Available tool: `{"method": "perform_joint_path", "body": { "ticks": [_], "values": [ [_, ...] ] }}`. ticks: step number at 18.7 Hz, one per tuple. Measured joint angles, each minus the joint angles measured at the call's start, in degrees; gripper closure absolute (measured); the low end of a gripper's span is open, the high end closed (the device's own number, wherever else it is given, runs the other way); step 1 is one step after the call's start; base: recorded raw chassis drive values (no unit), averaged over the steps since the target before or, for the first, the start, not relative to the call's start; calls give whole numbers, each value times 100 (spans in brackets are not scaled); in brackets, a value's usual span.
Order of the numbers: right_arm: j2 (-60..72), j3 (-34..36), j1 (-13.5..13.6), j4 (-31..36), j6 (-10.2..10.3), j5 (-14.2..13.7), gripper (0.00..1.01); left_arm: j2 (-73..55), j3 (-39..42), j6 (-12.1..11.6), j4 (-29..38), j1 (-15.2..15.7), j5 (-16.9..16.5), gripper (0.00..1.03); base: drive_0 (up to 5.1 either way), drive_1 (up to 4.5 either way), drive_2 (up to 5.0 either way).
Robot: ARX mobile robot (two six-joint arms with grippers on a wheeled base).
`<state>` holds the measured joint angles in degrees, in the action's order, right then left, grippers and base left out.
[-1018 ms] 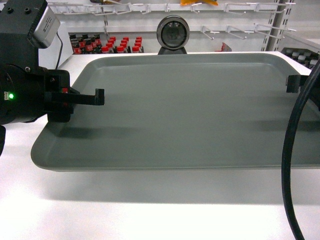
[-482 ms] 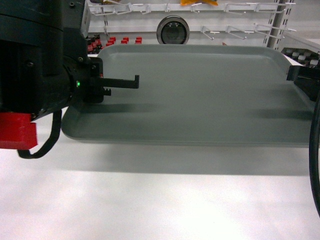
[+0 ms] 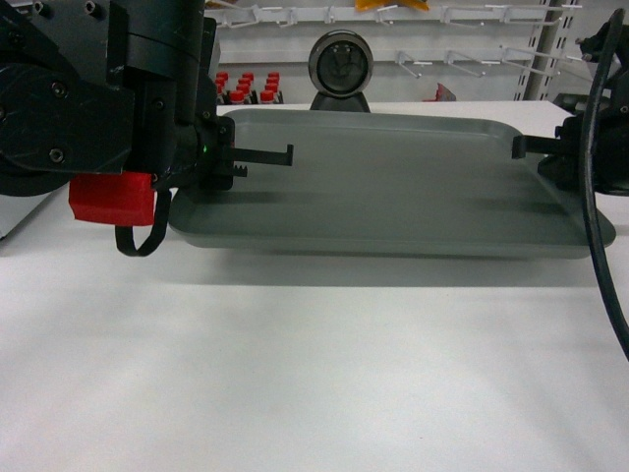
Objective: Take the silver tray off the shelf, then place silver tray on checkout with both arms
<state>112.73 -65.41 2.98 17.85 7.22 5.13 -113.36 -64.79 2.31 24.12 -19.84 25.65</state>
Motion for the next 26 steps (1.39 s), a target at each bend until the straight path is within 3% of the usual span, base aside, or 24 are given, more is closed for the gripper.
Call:
{"method": "perform_joint_path", "body": {
  "ticks": [6,17,18,22,26],
  "values": [
    [374,-273,0,-155,-107,-17,99,-258,-348,-63,-608,24,-55,99,0,0,0],
    [527,-483,83,-282,-415,-151,99,-459,-557,208,-1137,55,-72,99,0,0,0],
    [531,-501,114,-343,-435,-188,99,-476,-564,46,-1150,55,85,72,0,0,0],
    [529,-501,114,-273,-647,-299,66,-476,-564,22,-992,55,-37,38,0,0,0],
    [505,-496,114,-146,-592,-256,31,-363,-560,96,-815,-2,-291,4,0,0,0]
  ]
}}
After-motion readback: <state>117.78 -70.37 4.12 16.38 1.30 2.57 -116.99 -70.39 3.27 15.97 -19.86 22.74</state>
